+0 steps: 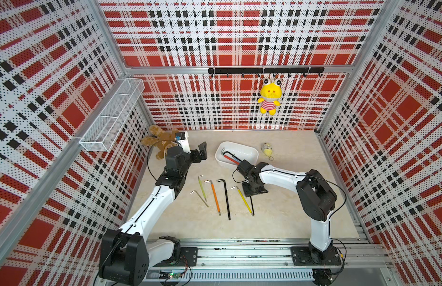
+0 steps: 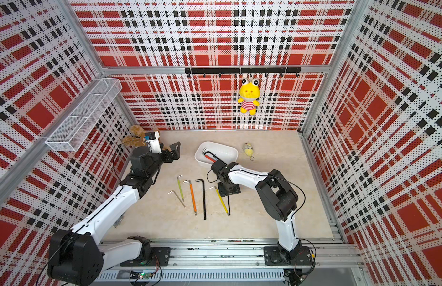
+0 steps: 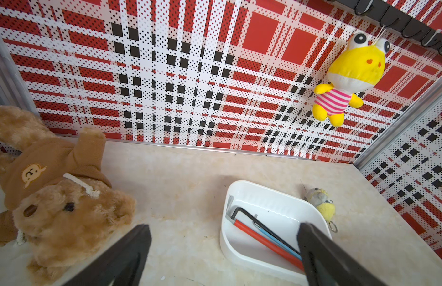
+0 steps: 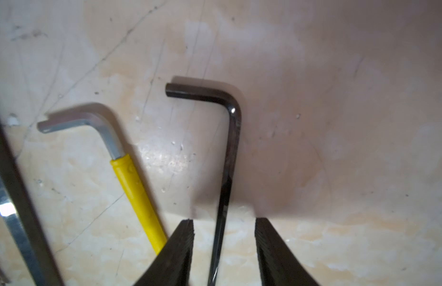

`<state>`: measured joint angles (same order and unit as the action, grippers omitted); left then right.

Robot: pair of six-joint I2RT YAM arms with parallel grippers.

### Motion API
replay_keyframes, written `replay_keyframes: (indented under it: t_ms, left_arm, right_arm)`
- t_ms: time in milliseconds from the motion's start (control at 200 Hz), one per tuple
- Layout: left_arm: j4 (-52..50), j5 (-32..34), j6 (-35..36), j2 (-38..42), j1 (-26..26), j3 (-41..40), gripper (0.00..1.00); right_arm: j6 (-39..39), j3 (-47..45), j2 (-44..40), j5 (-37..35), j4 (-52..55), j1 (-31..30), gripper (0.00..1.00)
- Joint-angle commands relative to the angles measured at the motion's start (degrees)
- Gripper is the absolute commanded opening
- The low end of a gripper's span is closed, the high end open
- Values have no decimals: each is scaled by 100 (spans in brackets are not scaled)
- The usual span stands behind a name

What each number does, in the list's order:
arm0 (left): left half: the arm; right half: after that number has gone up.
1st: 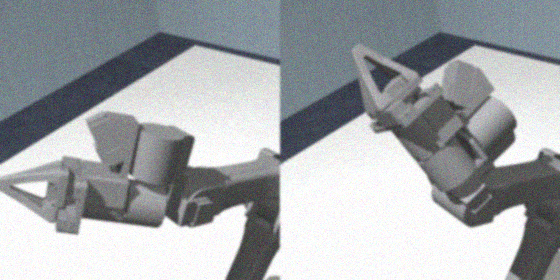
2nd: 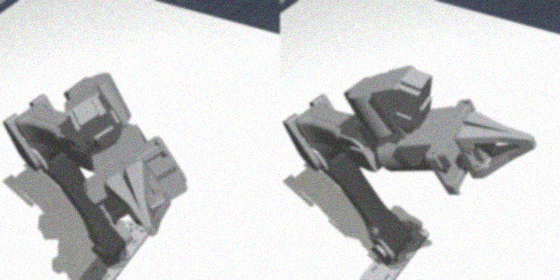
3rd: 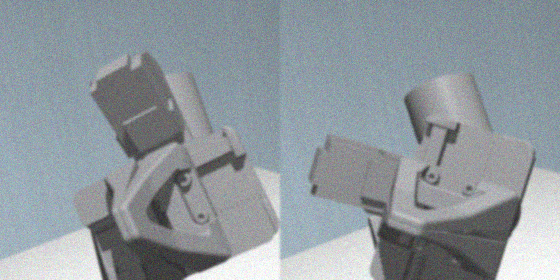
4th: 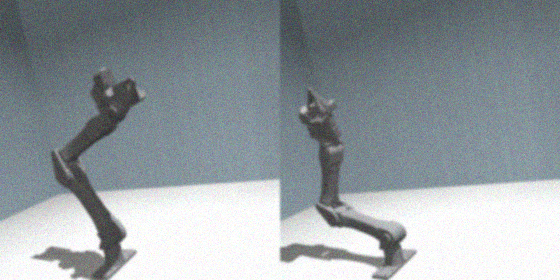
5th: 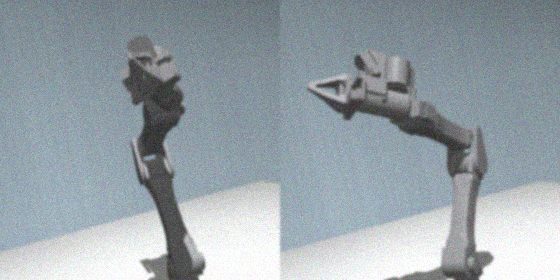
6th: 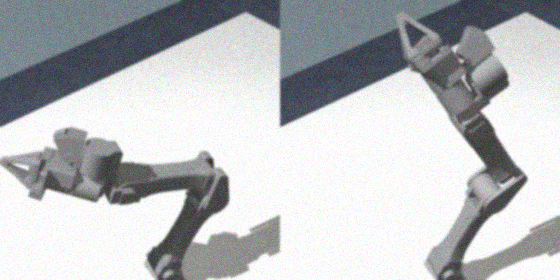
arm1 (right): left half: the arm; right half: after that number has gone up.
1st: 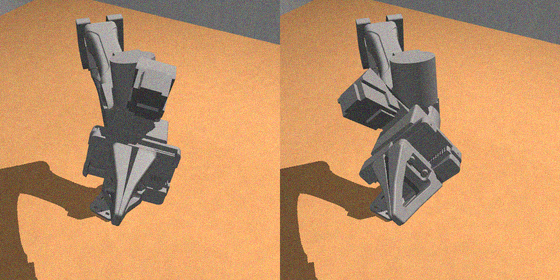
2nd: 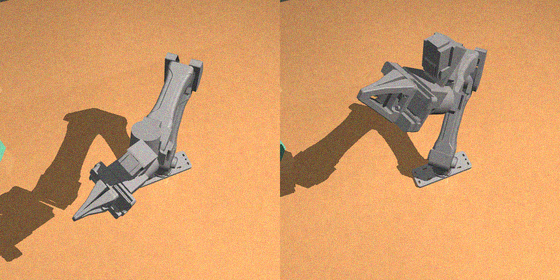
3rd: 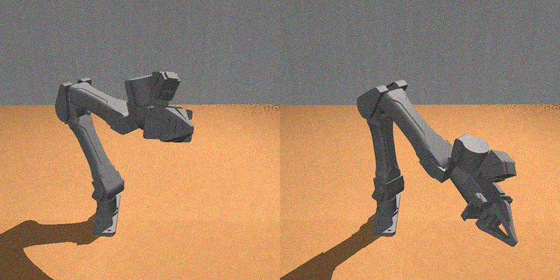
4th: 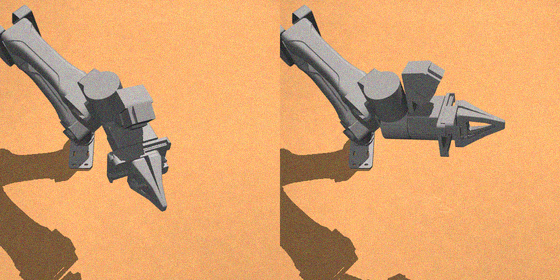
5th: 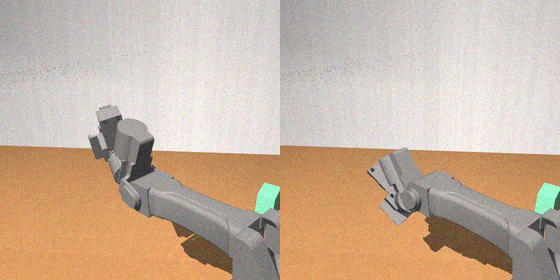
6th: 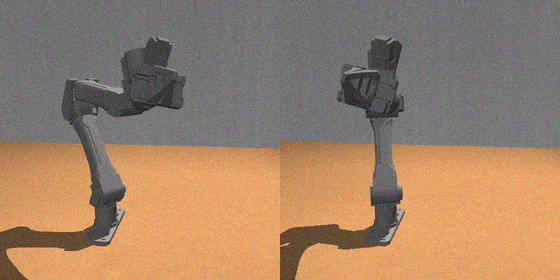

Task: Put the hex key on the desktop into the storage box
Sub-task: Pick up the Allen key from the center of the board.

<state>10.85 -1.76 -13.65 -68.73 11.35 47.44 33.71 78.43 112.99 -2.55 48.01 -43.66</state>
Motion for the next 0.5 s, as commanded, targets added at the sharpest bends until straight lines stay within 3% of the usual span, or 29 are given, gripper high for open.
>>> replay_keyframes:
  t_ms: [0,416,421,431,496]
  left_arm:
    - [-39,53,55,96,44,140,99]
    - [-66,7,54,39,47,169,99]
    - [-66,8,55,41,40,169,99]
    - [-66,2,55,39,42,165,99]
    - [-66,15,55,37,38,163,99]
  right_arm:
    - [65,89,155,9,-53,-89,49]
    - [65,32,284,9,-52,-186,48]
    - [61,28,284,-40,-19,-182,40]
    - [260,24,285,-76,46,-186,33]
    - [329,-19,303,-73,77,-182,26]
